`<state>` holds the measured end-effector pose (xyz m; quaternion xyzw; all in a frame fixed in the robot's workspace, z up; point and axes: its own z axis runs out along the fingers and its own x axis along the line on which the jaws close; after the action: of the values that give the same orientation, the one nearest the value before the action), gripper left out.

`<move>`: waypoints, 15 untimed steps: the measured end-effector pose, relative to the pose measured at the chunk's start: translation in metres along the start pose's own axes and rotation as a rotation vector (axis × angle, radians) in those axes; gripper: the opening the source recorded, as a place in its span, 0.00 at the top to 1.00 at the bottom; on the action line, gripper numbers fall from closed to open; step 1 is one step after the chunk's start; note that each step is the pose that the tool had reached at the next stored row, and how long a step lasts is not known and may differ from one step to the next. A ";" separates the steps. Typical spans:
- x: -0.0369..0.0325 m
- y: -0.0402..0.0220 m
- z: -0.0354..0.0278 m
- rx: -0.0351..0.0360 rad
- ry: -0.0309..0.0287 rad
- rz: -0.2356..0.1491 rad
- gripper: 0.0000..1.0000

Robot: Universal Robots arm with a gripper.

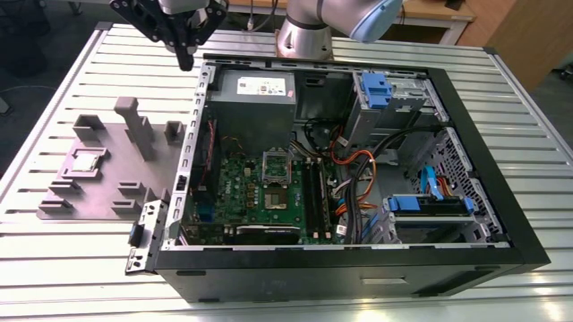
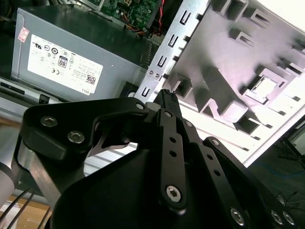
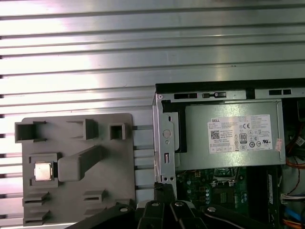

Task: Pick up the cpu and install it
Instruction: 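Reach for the cpu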

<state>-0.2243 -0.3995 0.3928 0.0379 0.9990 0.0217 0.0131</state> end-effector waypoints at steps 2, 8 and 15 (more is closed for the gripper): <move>0.0009 -0.0002 0.0000 0.0000 0.0000 0.000 0.89; 0.0079 -0.0008 -0.0002 0.0000 0.0000 0.000 0.89; 0.0172 -0.0015 -0.0004 -0.0001 0.0000 0.000 0.89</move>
<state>-0.2416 -0.3997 0.3928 0.0379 0.9990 0.0217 0.0131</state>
